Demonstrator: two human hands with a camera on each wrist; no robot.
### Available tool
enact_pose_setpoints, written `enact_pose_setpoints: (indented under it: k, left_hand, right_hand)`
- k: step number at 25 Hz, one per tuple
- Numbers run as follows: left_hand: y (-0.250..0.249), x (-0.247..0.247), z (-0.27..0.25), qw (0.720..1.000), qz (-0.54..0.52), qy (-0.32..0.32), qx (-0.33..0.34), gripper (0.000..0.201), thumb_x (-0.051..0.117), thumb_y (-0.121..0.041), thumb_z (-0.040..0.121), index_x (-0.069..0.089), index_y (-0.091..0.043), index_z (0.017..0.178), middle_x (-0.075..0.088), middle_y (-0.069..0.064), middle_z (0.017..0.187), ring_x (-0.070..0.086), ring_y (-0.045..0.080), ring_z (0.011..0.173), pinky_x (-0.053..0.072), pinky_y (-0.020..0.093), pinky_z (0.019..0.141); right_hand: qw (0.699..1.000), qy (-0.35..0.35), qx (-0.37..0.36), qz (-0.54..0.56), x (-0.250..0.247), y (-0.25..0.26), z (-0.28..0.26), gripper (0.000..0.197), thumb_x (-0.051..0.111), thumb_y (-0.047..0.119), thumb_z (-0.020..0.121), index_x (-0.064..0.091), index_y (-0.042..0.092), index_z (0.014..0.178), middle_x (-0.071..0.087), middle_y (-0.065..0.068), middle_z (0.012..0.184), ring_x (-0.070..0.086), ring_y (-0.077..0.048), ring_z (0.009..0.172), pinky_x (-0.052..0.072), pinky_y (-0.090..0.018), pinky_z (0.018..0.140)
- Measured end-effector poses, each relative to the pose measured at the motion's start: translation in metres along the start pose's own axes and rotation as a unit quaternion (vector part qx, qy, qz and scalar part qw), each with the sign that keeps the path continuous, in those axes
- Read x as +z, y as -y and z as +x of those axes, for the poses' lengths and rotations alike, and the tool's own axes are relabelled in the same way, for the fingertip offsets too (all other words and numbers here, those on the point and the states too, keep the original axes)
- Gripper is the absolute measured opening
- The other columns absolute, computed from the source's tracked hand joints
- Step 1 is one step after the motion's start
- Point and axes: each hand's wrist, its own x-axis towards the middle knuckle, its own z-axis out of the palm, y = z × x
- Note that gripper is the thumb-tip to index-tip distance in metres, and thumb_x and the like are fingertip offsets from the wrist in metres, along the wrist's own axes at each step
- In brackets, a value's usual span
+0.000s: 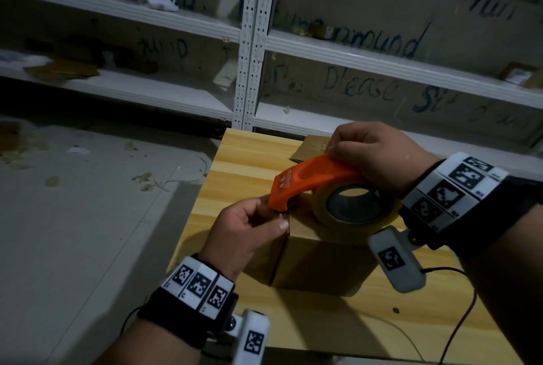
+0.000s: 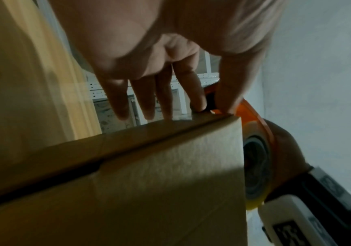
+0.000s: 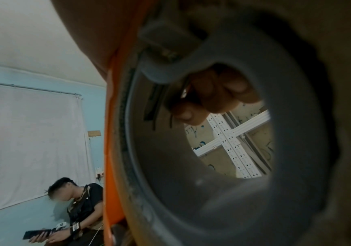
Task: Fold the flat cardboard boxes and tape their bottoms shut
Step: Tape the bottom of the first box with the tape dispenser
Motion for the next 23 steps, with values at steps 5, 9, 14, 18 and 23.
enact_pose_setpoints:
  k: [5, 9, 14, 18, 23]
  left_hand:
    - [-0.006, 0.013, -0.003, 0.975, 0.203, 0.086, 0.013, 0.055, 0.1, -0.042, 0.053, 0.056, -0.029, 0.083, 0.069, -0.015, 0.079, 0.065, 0.004, 0.08, 0.053, 0.027, 0.074]
    - [-0.005, 0.018, -0.001, 0.971, 0.224, 0.081, 0.02, 0.05, 0.098, -0.045, 0.06, 0.061, -0.036, 0.093, 0.072, -0.035, 0.085, 0.067, -0.01, 0.087, 0.055, 0.018, 0.08]
    - [-0.001, 0.014, 0.002, 0.974, 0.202, 0.094, 0.043, 0.063, 0.093, -0.051, 0.058, 0.063, -0.038, 0.113, 0.072, -0.011, 0.121, 0.071, 0.01, 0.112, 0.063, 0.046, 0.091]
    - [0.002, 0.01, 0.006, 0.971, 0.2, 0.084, 0.1, 0.047, 0.094, -0.039, 0.059, 0.056, -0.024, 0.082, 0.068, -0.014, 0.121, 0.069, 0.008, 0.107, 0.066, 0.046, 0.08]
    - [0.006, 0.008, 0.009, 0.969, 0.202, 0.091, 0.106, 0.054, 0.097, -0.026, 0.059, 0.053, -0.005, 0.084, 0.065, -0.025, 0.123, 0.065, -0.004, 0.11, 0.065, 0.041, 0.083]
  right_hand:
    - [1.0, 0.008, -0.006, -0.006, 0.0, -0.002, 0.001, 0.016, 0.064, 0.031, 0.096, 0.074, 0.023, 0.086, 0.072, -0.002, 0.08, 0.067, -0.019, 0.072, 0.054, -0.038, 0.073]
    - [0.999, 0.026, -0.002, -0.02, -0.004, -0.001, 0.002, 0.018, 0.063, 0.034, 0.098, 0.075, 0.023, 0.089, 0.073, -0.002, 0.081, 0.067, -0.017, 0.072, 0.053, -0.035, 0.071]
    - [0.994, 0.066, 0.029, -0.081, -0.026, -0.007, 0.006, 0.023, 0.064, 0.037, 0.098, 0.074, 0.024, 0.082, 0.071, -0.001, 0.073, 0.067, -0.018, 0.067, 0.057, -0.039, 0.073]
    - [0.994, 0.062, 0.038, -0.085, -0.055, -0.033, 0.002, 0.022, 0.063, 0.033, 0.099, 0.075, 0.024, 0.083, 0.074, -0.004, 0.078, 0.072, -0.023, 0.073, 0.06, -0.048, 0.083]
    - [0.995, 0.055, 0.054, -0.057, -0.068, -0.078, -0.016, 0.023, 0.061, 0.031, 0.101, 0.075, 0.032, 0.083, 0.076, -0.005, 0.082, 0.074, -0.021, 0.069, 0.058, -0.041, 0.071]
